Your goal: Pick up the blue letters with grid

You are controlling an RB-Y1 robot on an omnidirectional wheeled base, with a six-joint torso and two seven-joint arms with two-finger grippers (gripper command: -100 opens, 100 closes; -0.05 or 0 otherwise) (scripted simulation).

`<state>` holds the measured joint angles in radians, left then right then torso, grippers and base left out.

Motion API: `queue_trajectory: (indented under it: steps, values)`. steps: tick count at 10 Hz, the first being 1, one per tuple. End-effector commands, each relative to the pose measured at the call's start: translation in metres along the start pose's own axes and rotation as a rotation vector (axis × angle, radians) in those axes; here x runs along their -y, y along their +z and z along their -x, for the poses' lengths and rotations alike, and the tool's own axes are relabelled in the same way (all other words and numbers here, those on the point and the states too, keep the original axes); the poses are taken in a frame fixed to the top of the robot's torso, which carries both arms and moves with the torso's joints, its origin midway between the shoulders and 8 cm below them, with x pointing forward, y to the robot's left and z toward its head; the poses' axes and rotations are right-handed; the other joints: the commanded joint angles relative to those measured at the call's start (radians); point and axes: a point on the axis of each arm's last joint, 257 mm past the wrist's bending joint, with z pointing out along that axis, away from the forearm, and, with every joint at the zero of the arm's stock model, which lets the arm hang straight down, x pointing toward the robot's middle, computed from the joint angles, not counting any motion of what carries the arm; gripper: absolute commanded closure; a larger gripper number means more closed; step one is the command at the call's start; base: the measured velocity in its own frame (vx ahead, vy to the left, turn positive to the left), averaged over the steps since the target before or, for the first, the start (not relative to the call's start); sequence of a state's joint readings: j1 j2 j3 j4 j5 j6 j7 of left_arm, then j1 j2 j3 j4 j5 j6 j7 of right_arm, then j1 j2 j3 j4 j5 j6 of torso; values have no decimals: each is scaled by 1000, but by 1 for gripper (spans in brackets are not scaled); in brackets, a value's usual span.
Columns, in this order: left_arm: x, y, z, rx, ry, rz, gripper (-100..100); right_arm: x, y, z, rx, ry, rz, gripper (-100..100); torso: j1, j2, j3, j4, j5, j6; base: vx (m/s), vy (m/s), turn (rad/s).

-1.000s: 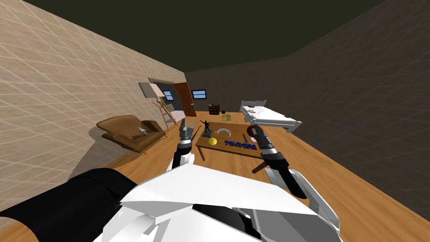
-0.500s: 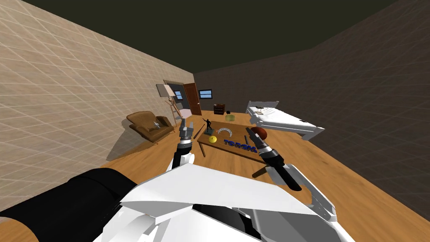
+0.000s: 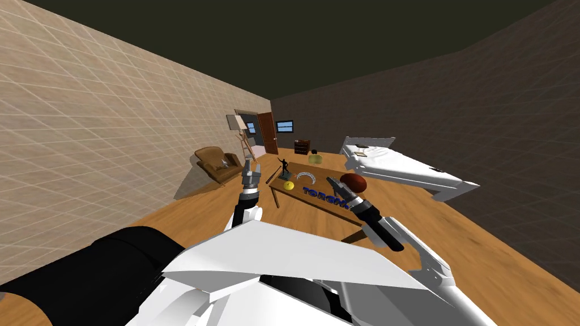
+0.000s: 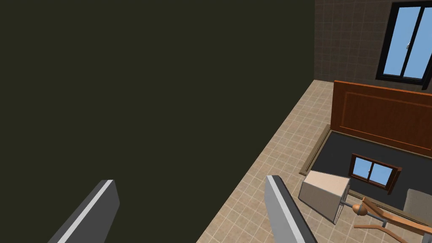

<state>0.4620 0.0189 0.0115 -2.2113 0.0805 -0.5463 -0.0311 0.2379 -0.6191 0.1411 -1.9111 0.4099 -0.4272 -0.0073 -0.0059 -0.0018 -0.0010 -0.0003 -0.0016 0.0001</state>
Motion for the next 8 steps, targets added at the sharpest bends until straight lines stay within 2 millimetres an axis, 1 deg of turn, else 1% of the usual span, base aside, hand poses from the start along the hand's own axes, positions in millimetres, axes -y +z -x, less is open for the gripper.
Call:
queue_trajectory:
  steps: [1,2,3,4,5,6,7,8]
  values:
    - [0,0,0,0,0,0,0,14,-3,-18,-81,-66,-7,-100,0,0,0,0,0,0,-32,-81,430]
    - [0,0,0,0,0,0,0,18,-6,-20,-97,-84,-12,-100,0,-1,0,0,0,0,-35,-75,123]
    - [0,0,0,0,0,0,0,32,-12,-33,-161,-135,-23,-100,0,-1,0,0,0,1,-42,-74,204]
    - [0,0,0,0,0,0,0,47,-19,-45,-215,-167,-35,-100,0,0,0,0,0,0,-30,-86,437]
    - [0,0,0,0,0,0,0,49,-21,-46,-232,-190,-36,-100,0,-1,-1,0,0,0,-12,-64,150]
    - [0,0,0,0,0,0,0,67,-32,-57,-300,-237,-51,-100,1,-2,-1,0,0,1,-8,-30,208]
    - [0,0,0,0,0,0,0,77,-40,-67,-352,-269,-52,-100,3,-3,-2,-1,0,0,-6,-22,373]
    - [0,0,0,0,0,0,0,87,-46,-69,-375,-291,-69,-100,4,-3,-2,-1,1,0,0,-21,170]
